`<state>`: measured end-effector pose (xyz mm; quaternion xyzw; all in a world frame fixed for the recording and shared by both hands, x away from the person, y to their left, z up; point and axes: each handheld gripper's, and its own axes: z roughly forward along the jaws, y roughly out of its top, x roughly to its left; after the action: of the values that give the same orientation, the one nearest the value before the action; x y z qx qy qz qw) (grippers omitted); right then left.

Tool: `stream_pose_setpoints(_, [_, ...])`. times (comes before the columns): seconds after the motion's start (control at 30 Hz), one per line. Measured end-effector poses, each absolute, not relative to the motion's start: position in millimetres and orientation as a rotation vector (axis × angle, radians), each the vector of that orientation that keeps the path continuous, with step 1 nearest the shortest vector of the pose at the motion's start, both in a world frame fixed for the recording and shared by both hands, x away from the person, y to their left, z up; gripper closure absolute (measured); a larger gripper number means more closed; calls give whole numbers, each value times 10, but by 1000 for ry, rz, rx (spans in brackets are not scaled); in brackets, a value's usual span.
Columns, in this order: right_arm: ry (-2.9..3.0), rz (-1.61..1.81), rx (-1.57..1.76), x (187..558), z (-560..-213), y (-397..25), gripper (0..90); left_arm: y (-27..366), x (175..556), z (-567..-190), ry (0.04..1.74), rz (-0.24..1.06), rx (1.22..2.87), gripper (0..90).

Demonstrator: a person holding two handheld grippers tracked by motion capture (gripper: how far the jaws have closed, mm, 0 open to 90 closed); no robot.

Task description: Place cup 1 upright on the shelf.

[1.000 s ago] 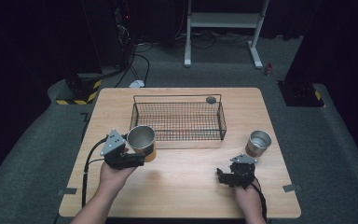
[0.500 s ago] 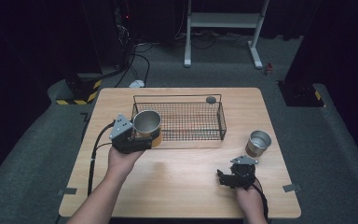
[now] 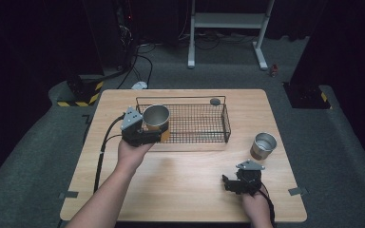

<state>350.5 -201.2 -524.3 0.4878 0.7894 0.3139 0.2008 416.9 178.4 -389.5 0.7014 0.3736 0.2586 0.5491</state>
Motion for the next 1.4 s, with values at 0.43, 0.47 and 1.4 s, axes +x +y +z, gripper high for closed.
stream_pose_setpoints(0.43, [2200, 884, 1362, 3445, -5251, -1996, 88, 1770, 4472, -3899, 940, 599, 1638, 143])
stream_pose_setpoints(0.47, [2200, 885, 1363, 3446, -5252, -1996, 88, 1763, 4493, -3900, 946, 594, 1634, 143])
stream_pose_setpoints(1.4, [2208, 886, 1357, 3448, -5252, -2000, 83, 1522, 4844, -4161, 1003, 591, 1671, 142])
